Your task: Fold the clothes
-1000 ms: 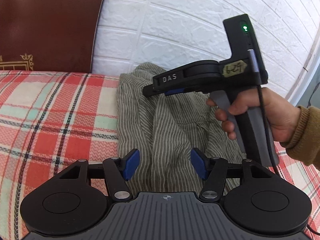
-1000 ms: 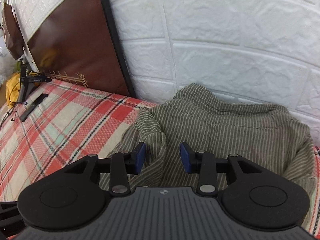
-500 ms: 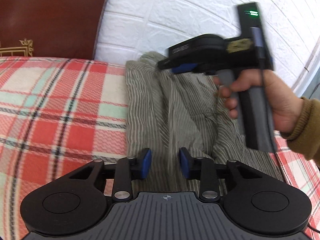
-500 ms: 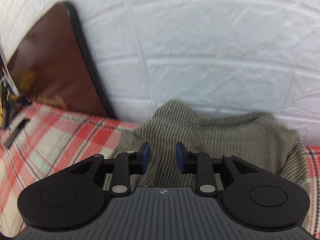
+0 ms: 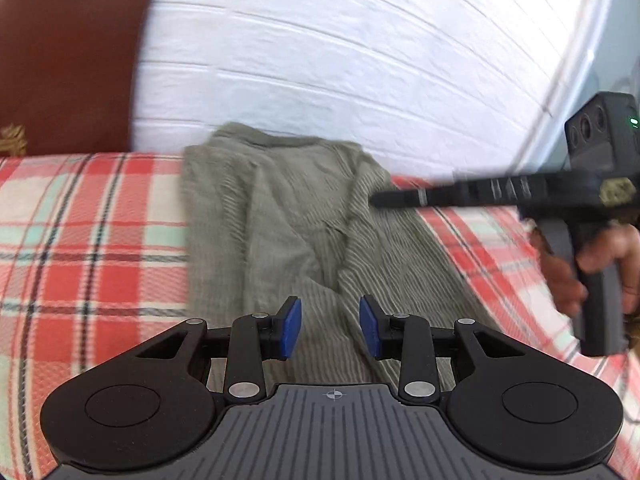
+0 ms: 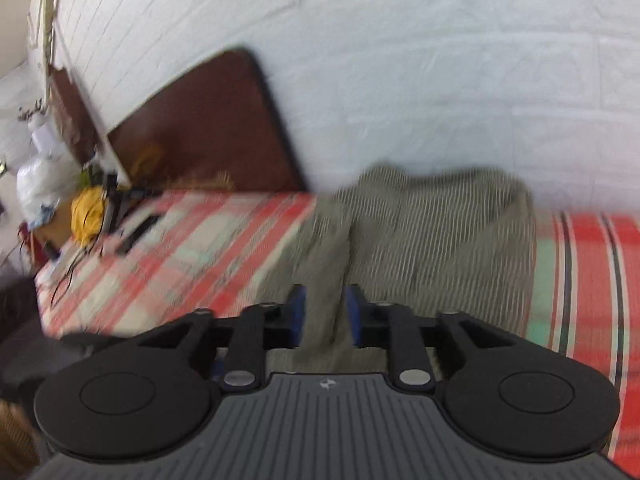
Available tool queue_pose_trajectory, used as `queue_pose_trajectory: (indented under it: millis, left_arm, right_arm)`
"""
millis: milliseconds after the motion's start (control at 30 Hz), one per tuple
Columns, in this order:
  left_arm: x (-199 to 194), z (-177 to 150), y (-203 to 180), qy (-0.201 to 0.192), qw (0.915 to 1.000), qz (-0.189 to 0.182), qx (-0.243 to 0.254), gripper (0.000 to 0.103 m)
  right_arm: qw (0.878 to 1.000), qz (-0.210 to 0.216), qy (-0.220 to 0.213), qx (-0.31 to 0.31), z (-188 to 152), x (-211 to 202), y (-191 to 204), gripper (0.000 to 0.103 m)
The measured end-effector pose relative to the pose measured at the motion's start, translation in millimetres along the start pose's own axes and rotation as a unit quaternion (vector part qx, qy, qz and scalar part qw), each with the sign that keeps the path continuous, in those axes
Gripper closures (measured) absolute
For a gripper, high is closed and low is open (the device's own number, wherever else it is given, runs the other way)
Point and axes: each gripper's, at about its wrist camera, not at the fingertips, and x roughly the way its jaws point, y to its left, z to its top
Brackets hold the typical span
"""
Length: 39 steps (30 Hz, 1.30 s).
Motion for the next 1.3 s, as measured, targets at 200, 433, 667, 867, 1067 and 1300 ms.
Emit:
queue_pose_trajectory:
  millis: [200, 433, 667, 867, 1067, 1300]
  left_arm:
    - [23, 10, 9, 0.010, 0.9990, 0.000, -0.042, 0.049]
    - [71, 30, 27, 0.031, 0.9979, 0.021, -0.053, 0.050]
    - [-18, 30, 13, -0.021, 0.9990, 0.012, -0.038, 0.031]
    - [-123, -58, 2, 0.000, 0.9990, 0.023, -0.037, 0.023]
    - [-168, -139, 2, 0.049, 0.9922, 0.003, -0.115, 0.023]
    - [-186, -172, -6, 0.077, 0.9887, -0.011, -0.128, 0.022]
  right_arm:
    - [1.000, -0.002, 0.009, 0.017, -22, -2, 1, 0.083]
    - [0.998, -0.008, 0.006, 0.060, -43, -22, -9, 0.082]
    - [0.994, 0.011, -0.053, 0.090, -69, -93, 4, 0.065]
    - [0.994, 0.009, -0.060, 0.093, -131, -151, 32, 0.056]
    - [0.986, -0.004, -0.051, 0.160, -186, -191, 40, 0.047]
    - [0.975, -0.028, -0.053, 0.215, -219, -229, 38, 0.036]
